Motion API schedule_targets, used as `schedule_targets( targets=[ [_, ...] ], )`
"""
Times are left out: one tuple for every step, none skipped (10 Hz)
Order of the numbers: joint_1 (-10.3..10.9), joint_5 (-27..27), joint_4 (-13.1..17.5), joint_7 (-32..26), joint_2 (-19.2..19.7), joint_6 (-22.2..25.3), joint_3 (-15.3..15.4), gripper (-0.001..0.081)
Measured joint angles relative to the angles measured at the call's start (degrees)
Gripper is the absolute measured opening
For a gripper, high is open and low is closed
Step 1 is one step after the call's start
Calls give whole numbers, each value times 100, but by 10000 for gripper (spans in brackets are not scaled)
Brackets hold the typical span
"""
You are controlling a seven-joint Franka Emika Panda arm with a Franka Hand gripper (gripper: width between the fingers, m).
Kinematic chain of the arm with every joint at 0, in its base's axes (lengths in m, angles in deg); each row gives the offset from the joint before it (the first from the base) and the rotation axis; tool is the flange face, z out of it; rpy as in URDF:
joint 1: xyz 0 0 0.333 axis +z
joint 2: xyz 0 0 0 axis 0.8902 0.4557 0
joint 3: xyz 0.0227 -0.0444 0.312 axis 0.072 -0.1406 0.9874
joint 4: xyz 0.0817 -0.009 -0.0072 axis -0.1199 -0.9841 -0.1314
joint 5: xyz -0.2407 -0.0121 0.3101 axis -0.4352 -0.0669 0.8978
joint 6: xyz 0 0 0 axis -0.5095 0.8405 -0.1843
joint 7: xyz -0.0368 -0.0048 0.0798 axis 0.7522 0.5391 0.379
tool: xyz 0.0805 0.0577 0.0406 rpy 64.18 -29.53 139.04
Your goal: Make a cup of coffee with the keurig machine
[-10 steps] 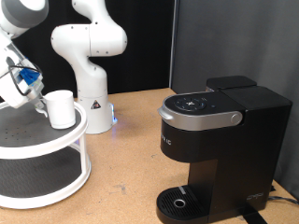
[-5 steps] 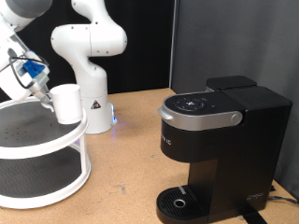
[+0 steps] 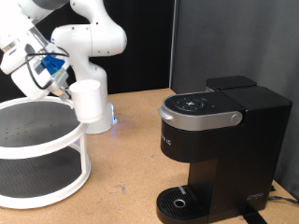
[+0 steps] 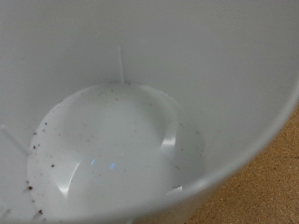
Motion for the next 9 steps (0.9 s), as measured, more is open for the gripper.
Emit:
schedule_targets(
  targets=[
    [90,105,92,197,91,-60,96,64],
    [182,181,184,257,189,-93,161,64],
    [242,217,276,260,323,-97,175,64],
    [237,217,266,260,322,-97,174,64],
    [236,268,242,365,321,-150,182,64],
    [241,444,184,569,315,-388,237,64],
    [255,654,97,810,304,-716,357,64],
    [277,807,19,1018,299,-993,494,64],
    [302,869,-31,1170,300,-1142,614,64]
  ],
)
